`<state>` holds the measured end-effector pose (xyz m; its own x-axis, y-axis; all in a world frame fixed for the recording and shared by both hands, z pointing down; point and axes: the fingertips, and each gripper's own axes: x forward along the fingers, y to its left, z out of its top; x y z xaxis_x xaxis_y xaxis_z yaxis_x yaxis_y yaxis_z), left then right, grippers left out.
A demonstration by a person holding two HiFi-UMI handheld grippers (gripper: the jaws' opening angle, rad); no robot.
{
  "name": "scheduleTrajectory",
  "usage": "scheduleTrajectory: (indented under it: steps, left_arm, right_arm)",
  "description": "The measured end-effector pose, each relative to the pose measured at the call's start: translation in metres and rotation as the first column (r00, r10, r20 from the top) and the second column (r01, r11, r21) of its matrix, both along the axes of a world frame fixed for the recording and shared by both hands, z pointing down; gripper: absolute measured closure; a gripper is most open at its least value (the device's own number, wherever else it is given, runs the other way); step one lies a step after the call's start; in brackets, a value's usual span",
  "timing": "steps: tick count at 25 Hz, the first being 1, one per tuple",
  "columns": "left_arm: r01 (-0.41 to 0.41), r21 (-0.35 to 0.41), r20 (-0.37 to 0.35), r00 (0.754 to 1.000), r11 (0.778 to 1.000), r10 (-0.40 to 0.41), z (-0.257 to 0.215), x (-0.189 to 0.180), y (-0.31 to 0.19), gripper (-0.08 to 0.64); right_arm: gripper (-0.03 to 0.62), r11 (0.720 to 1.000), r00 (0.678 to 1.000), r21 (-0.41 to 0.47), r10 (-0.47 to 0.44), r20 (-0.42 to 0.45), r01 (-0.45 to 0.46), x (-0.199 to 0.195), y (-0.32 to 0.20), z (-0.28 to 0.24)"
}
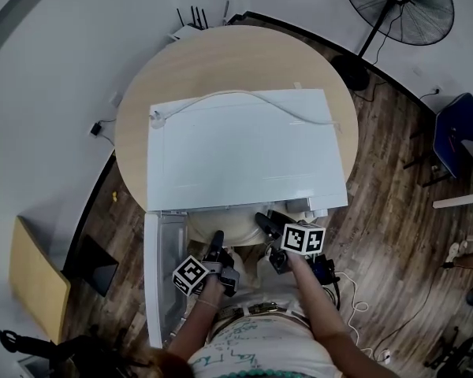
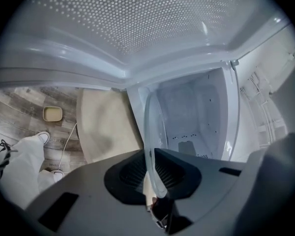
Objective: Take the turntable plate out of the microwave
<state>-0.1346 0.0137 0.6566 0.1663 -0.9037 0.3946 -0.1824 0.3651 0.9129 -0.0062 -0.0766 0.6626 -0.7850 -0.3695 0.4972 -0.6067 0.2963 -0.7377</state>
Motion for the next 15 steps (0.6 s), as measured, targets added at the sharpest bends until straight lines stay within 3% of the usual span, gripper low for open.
scheduleTrajectory:
  steps: [5, 11, 15]
  left_arm:
    - [-0.019, 0.011, -0.01, 1.0, 1.0, 0.02, 0.0, 0.007, 0.009, 0.503]
    - [-0.037, 0.004, -0.019, 0.999, 0.999, 0.037, 0.008, 0.016, 0.017, 0.494]
    - [-0.101, 0.001, 0.1, 0.99, 0.995, 0.1, 0.01, 0.016, 0.014, 0.485]
  right_arm:
    - [0.416, 0.998, 0.996, -0.049, 0.054, 0.068, -0.05, -0.002, -0.007, 0.002]
    - [0.483, 0.996, 0.996, -0.067, 0.071, 0.062, -0.067, -0.001, -0.012, 0.005]
    - [0.492, 0.992, 0.994, -0.093, 0.095, 0.061, -0.089, 0.0, -0.012, 0.007]
